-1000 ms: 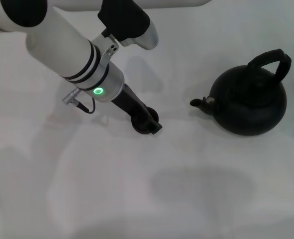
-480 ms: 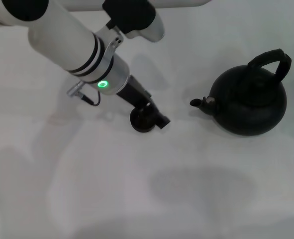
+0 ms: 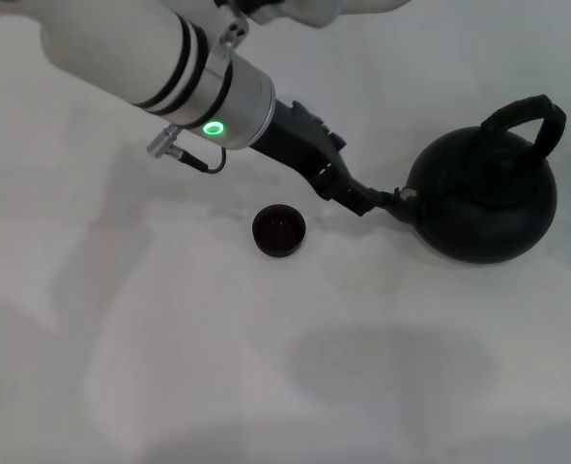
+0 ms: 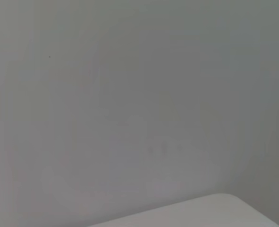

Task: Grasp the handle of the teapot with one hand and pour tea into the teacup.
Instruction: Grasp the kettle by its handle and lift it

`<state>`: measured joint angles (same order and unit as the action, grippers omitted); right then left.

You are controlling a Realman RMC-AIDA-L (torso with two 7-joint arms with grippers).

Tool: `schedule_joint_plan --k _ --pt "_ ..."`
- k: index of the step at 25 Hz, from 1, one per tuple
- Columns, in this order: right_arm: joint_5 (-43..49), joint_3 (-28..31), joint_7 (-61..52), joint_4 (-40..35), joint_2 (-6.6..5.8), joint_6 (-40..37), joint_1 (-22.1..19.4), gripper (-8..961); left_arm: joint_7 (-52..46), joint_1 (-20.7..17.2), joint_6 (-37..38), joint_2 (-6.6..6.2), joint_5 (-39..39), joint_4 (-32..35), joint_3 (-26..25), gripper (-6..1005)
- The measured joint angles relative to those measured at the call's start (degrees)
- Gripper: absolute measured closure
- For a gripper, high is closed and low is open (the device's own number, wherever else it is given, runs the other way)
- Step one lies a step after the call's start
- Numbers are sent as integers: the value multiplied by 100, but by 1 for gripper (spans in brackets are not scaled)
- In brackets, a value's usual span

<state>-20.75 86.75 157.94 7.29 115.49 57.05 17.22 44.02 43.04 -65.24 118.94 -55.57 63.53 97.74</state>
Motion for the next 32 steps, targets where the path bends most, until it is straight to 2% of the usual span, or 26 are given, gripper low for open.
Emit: schedule_joint_plan --k 7,14,18,19,20,23,26,29,32 --pt "-9 0 0 5 0 20 1 83 638 -294 -95 1 -511 79 -659 125" --pt "-9 0 0 9 0 21 24 82 1954 -918 56 -1 -1973 -161 -1682 125" --pt "-9 0 0 9 -6 43 34 83 2718 -1110 107 8 -2869 -802 -2272 126" --pt "-8 0 0 13 -6 46 35 83 3263 -1221 131 13 -3478 -1178 -2534 126" --pt "-9 0 -6 22 -7 47 35 83 3263 -1221 131 13 -3478 -1178 -2534 127" --pt "-1 -20 -83 62 -9 60 36 83 4366 -1463 91 4 -4848 -1832 -2869 127" --pt "33 -54 -153 71 -14 118 36 82 5303 -1684 74 -10 -6070 -2397 -2943 128" --pt "59 -84 -297 70 -23 170 44 82 6107 -1820 70 9 -6846 -2833 -2952 129" --pt "132 -347 -955 78 -113 316 37 82 7071 -1877 65 30 -7784 -3437 -2948 129"
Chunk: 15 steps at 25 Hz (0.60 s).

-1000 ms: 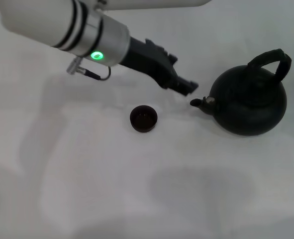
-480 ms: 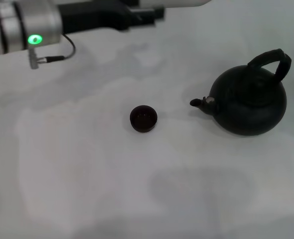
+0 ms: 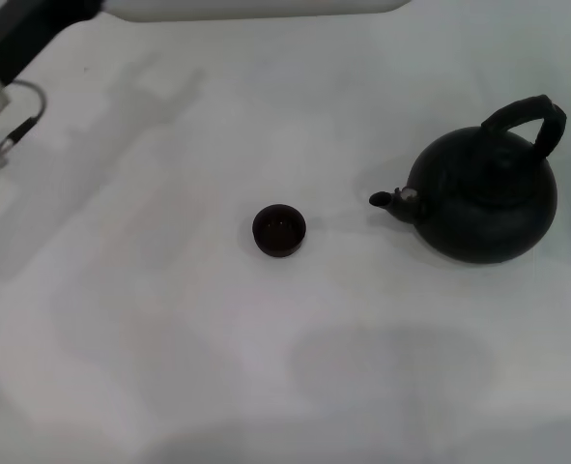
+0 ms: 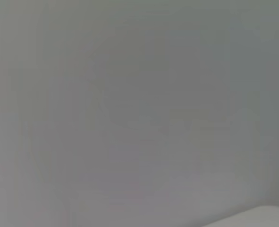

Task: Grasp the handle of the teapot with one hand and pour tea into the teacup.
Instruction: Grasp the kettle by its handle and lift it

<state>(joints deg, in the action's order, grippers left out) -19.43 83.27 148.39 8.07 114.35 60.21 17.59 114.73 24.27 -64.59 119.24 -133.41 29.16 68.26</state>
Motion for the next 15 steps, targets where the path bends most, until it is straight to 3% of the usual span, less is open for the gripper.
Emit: schedule_joint_plan --k 3,4,9,15 --pt "279 -546 -1085 -74 -281 447 -60 83 486 -4 5 0 -777 -544 5 130" --pt "279 -546 -1085 -74 -281 447 -60 83 536 -5 19 -1 -951 -679 4 130" --pt "696 -1011 -1561 -206 -609 1250 -224 83 877 -51 30 1 -1526 -1011 -11 132" --pt "1040 -1740 -1508 -710 -710 1989 -324 82 1259 -92 -163 18 -1873 -1281 42 131"
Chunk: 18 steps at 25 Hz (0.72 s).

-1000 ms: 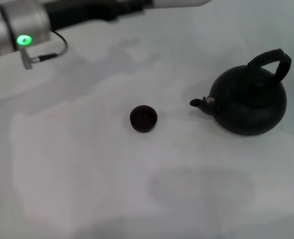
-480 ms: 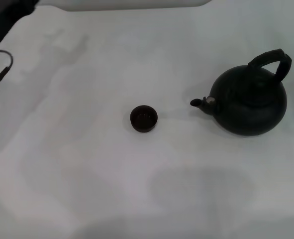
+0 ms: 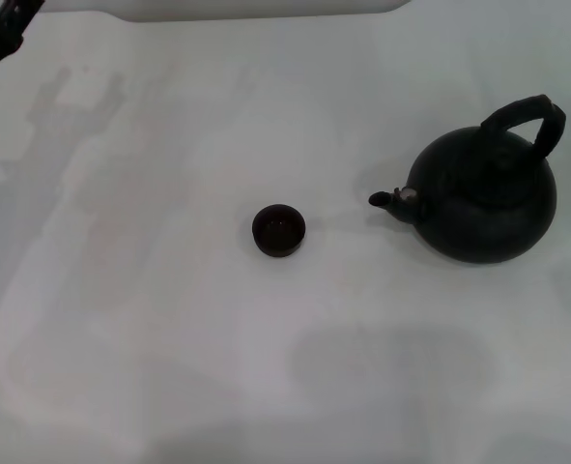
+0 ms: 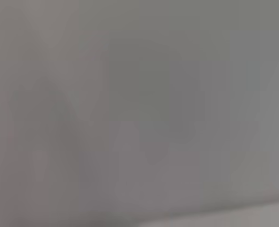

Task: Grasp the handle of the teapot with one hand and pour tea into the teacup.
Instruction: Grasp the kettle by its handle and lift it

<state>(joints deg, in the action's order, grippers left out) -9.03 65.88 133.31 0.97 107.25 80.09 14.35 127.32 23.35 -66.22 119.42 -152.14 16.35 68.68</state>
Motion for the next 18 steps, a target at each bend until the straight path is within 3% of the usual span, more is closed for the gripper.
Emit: schedule_joint_plan --k 4,10,18 --pt "20 -819 104 -184 28 231 17 82 90 0 -127 3 -10 -50 1 135" --pt "-2 -883 121 -230 226 180 184 83 103 65 -87 9 -18 -181 4 138" --pt "21 -910 115 -245 327 79 555 82 110 62 -75 8 -24 -268 -23 138"
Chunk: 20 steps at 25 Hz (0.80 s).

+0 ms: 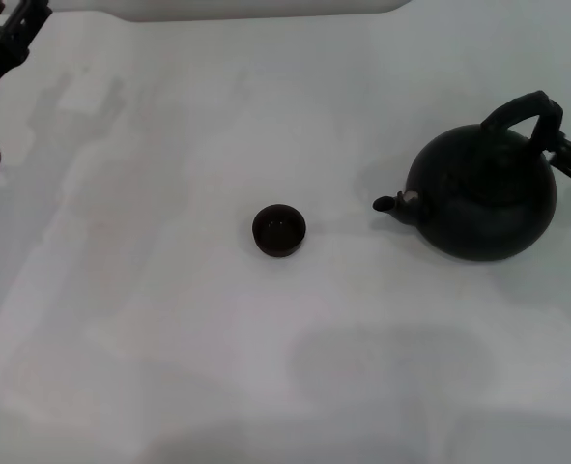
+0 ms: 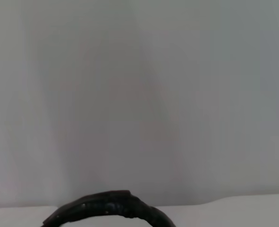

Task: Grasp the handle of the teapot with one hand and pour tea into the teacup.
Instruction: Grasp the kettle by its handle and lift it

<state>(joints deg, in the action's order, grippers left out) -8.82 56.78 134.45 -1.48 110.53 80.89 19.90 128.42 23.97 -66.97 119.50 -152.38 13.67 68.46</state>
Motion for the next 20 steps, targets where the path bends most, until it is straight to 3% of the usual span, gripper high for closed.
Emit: schedule_joint_plan --k 15,20 --pt "-29 -63 13 64 176 -293 185 102 7 -6 7 -15 -11 -7 -8 139" --pt "-88 -3 155 66 188 -283 169 218 8 -1 9 -16 -89 -31 -8 139"
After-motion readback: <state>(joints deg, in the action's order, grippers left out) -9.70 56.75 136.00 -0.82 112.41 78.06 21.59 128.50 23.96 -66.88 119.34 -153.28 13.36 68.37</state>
